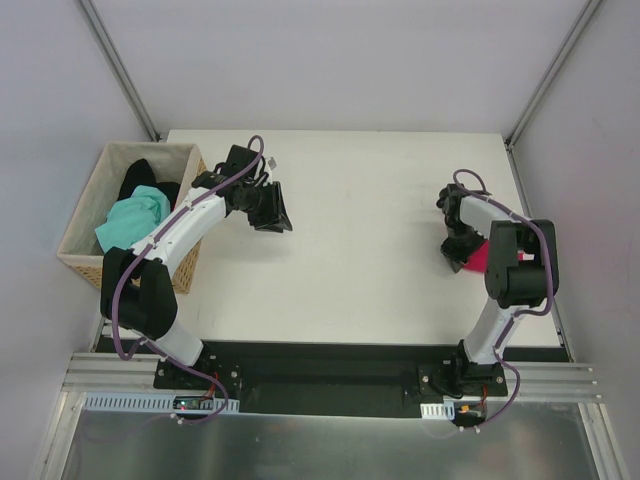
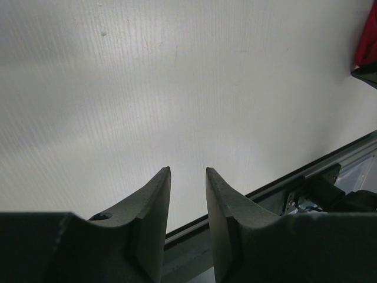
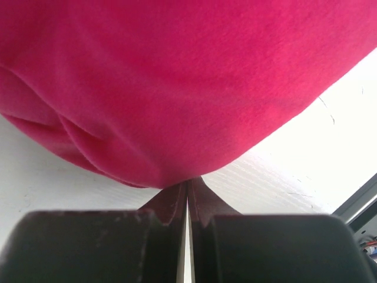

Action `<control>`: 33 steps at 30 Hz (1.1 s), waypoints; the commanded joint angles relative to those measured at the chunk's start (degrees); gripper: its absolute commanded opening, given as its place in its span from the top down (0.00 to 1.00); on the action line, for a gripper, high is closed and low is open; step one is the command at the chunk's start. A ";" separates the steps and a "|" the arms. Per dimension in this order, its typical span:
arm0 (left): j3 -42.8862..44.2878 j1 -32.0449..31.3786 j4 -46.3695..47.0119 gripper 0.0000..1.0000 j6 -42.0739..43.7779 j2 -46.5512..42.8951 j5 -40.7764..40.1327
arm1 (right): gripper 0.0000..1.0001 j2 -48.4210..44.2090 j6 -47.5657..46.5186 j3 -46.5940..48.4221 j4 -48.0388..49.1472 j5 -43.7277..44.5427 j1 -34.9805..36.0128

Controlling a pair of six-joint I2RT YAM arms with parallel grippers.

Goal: Fold and stack the t-shirts
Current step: Put the neatly folded tshirt into the corner of the board with the right arm

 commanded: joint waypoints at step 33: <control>-0.84 0.21 0.42 0.70 -0.59 -2.52 0.28 | 0.99 -1.13 -0.61 3.92 -2.57 1.77 -3.73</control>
